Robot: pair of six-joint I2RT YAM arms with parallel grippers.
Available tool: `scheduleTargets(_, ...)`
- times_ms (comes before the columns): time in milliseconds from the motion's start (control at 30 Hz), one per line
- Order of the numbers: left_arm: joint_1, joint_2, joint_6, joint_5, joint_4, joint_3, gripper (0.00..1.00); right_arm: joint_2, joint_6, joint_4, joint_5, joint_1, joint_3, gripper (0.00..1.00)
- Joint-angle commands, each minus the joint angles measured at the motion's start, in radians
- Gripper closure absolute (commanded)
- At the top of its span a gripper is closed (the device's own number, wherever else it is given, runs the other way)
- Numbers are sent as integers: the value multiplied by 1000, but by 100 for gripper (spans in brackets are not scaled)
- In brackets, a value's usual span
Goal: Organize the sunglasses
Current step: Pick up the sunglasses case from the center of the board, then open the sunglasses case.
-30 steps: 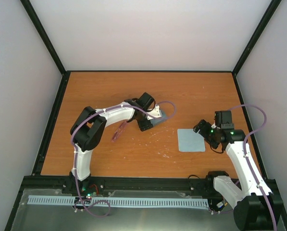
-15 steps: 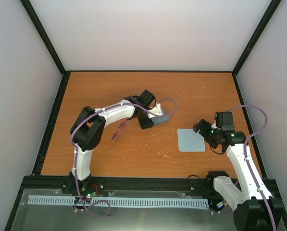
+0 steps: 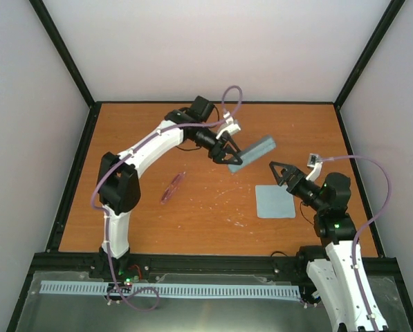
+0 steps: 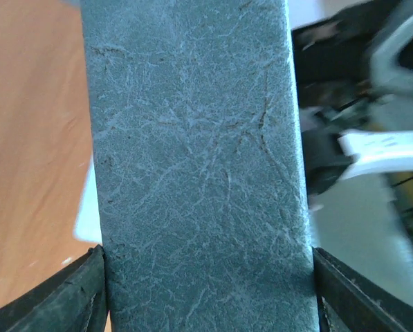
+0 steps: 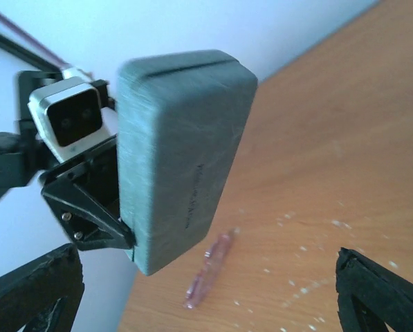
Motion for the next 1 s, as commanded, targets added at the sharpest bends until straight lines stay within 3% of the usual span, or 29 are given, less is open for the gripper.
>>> scheduleTargets(0,33,-34,-117,476,18,65,60,-10,52,174,-101,-2,32,4)
scheduleTargets(100,42,-36,-131,558,39,84,60,-6,7,142,-68,-3,92,4)
scheduleTargets(300,51,-47,-350,687,242,53,62,101,-2,214,-114,-2,165,6)
scheduleTargets(533,51,-61,-378,650,268,32,63,166,-51,167,-114,8,225,3)
scheduleTargets(967,41,-65,-359,575,239,33,64,247,-2,342,-73,164,204,8)
